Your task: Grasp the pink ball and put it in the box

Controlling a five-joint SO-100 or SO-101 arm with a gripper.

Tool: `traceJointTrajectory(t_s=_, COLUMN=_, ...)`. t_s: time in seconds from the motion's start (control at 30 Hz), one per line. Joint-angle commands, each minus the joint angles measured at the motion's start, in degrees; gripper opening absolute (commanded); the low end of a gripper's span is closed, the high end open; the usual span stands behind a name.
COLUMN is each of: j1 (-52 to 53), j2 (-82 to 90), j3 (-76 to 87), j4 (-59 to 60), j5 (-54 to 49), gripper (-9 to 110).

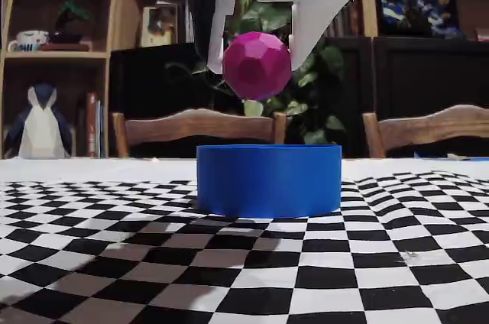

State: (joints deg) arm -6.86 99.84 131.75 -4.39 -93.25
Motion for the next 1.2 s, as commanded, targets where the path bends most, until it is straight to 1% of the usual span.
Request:
traceJointTrajectory(t_s=0.0, j1=0.26, j2=1.85, j3=-2.11, j4=-0.7, j5=-0.79, gripper=0)
traceJointTrajectory(t_s=0.83, j1=1.93, j2=-13.18, j3=-19.51, j4=1.67, j5=-1.23, gripper=0)
traceJointTrajectory(t_s=1.17, j1=2.11, j2=-17.4, j3=-24.08, j4=1.76, j5=-1.23, gripper=0)
